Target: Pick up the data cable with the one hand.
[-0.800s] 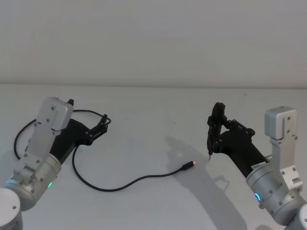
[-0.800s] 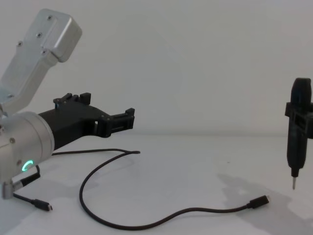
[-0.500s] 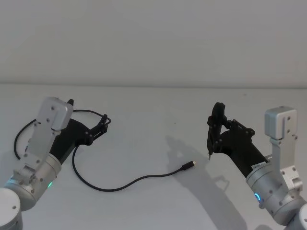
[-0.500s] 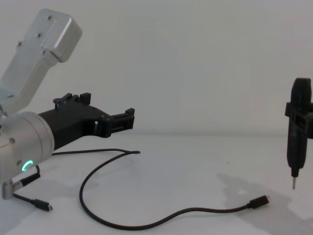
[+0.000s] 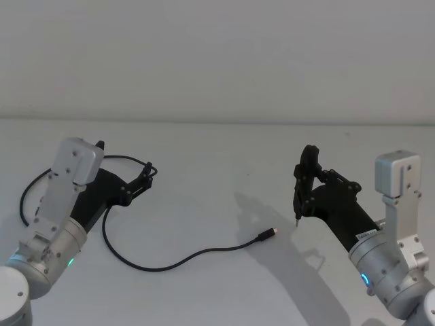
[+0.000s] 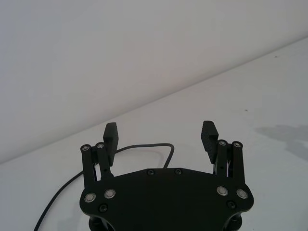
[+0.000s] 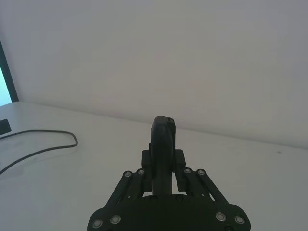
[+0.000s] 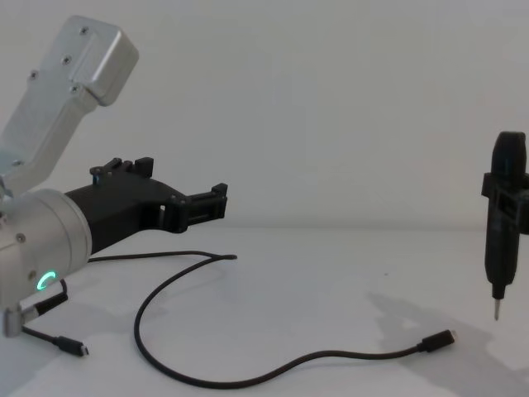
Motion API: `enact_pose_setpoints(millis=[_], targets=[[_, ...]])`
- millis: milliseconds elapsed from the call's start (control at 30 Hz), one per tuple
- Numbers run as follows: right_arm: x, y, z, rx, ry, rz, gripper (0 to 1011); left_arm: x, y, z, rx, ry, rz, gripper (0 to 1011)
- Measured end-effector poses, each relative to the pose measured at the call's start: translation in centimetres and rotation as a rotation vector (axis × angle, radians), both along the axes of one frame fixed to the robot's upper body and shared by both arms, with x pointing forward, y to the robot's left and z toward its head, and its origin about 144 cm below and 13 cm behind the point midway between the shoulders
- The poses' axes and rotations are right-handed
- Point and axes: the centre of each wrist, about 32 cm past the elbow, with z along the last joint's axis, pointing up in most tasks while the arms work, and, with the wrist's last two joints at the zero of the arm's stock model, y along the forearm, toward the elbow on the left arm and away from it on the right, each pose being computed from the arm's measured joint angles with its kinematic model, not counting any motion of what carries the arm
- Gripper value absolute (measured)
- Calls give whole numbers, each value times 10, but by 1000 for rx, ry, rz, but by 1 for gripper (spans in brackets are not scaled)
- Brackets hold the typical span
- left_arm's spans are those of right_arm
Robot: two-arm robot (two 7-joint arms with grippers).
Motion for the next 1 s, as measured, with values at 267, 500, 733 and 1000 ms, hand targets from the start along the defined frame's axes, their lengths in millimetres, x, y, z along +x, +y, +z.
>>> enact_pose_setpoints(millis=[267,500,733,1000], targets=[[0,0,0,0,0,0,275,0,0,0,1,1,-4,1004],[0,0,0,0,0,0,274,3,0,5,4,18,-53,1002],[0,0,0,0,0,0,275,7,3,15,12,51,-129,1004],[0,0,0,0,0,0,275,15,11,28,35,100,-230,1004]])
